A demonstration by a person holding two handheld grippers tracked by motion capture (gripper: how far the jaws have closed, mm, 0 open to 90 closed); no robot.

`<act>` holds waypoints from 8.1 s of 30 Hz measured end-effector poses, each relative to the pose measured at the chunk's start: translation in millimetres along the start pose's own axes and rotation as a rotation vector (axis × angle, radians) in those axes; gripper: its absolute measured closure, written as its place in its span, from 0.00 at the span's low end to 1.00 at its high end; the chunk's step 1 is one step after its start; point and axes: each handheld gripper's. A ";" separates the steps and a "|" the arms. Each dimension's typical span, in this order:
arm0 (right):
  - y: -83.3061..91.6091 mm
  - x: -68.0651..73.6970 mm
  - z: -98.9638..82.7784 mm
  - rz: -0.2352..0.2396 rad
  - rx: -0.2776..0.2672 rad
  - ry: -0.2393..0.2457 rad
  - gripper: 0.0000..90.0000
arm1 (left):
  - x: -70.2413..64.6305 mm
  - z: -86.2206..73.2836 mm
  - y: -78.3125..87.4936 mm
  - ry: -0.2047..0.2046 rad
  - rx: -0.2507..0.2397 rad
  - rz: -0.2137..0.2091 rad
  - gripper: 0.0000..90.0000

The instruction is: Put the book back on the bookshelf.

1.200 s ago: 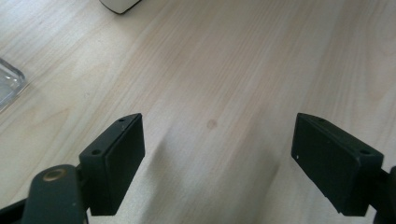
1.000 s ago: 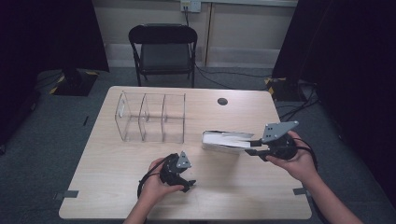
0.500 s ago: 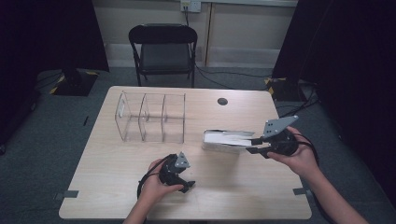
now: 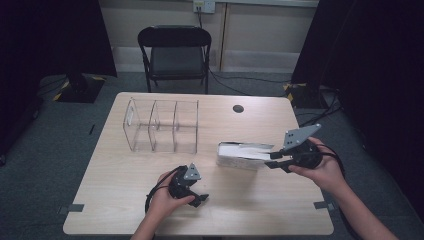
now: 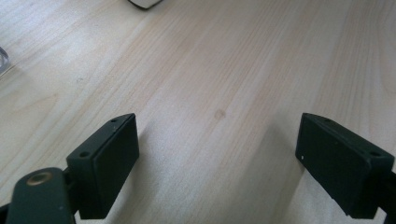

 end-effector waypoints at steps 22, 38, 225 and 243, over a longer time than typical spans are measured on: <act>18.4 -2.2 4.2 0.060 0.056 -0.013 0.80 | -1.3 -4.3 -2.7 -0.004 -0.035 -0.009 0.06; 16.5 -13.6 4.0 0.063 0.052 -0.037 0.80 | -1.8 -4.5 -4.6 -0.007 -0.038 -0.013 0.03; -5.9 -29.4 -56.1 -0.026 0.006 -0.174 0.43 | -15.6 212.7 -4.4 -0.181 0.193 -0.181 0.57; -25.8 -19.8 -82.4 -0.038 -0.038 -0.216 0.37 | -13.5 196.8 23.3 -0.149 0.246 -0.156 0.58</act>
Point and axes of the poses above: each handheld gripper's, and its own axes: y roughly backward along the jaws, z roughly out of its top, x roughly to its left, and after that the axes turned 10 degrees about -x, right-handed
